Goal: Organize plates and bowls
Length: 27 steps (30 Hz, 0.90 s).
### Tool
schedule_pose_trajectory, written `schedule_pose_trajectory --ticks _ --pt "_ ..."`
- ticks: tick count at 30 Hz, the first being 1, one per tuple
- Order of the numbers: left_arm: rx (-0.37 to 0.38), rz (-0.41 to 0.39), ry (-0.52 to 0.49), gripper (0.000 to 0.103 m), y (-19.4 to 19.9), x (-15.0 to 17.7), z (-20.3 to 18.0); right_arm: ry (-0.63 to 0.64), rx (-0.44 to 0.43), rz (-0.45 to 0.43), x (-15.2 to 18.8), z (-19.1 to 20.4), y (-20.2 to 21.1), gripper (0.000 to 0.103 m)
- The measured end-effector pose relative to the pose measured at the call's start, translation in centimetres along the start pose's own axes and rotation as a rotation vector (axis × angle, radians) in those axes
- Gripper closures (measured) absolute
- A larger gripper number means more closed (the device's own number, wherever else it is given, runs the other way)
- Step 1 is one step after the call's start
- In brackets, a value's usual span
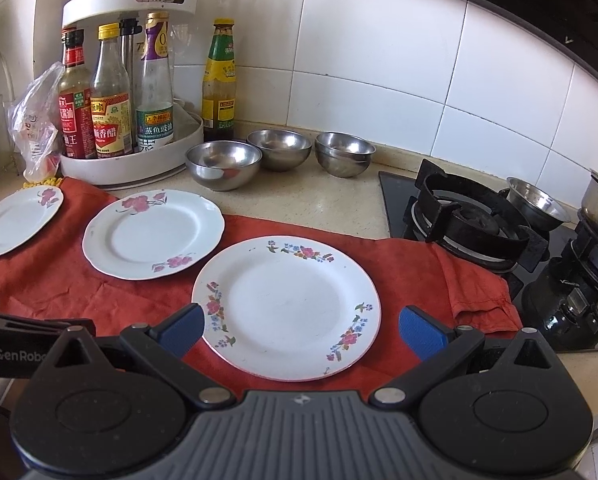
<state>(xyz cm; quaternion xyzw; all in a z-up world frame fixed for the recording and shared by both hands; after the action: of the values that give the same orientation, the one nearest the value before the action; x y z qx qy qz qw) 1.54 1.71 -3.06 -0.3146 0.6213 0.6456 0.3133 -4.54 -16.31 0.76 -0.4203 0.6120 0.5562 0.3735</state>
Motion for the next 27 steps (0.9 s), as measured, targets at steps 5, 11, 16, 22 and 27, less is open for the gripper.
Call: schedule_pose_trajectory --ticks 5,11,16,22,27 --pt "0.01 0.0 -0.002 0.0 -0.19 -0.07 -0.1 -0.002 0.007 0.001 -0.06 -0.03 -0.01 0.0" --pt "0.014 0.0 -0.01 0.0 -0.38 -0.2 -0.23 -0.006 0.011 0.005 -0.02 0.0 -0.05 0.0" --pt "0.012 0.004 -0.011 0.0 -0.49 -0.21 -0.16 -0.011 0.012 0.011 0.02 0.13 -0.16 0.0" --pt "0.007 0.0 -0.017 0.0 -0.4 -0.27 -0.23 -0.017 0.013 0.014 0.08 0.11 -0.18 0.0" --pt "0.005 0.0 -0.025 0.0 -0.42 -0.23 -0.32 -0.023 0.016 0.02 0.25 0.03 -0.2 0.0"
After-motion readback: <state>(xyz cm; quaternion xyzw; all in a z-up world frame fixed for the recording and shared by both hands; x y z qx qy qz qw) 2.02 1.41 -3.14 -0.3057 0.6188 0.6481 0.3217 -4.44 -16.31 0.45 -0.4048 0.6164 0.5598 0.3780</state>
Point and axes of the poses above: each gripper's, at about its wrist camera, not at the fingertips, and y roughly against the way its jaws point, z to its left, x to its underside, the point moved 2 cm from there along -y, roughly the way its jaws point, and after that the axes turned 14 degrees about -z, right-handed, at the moved point
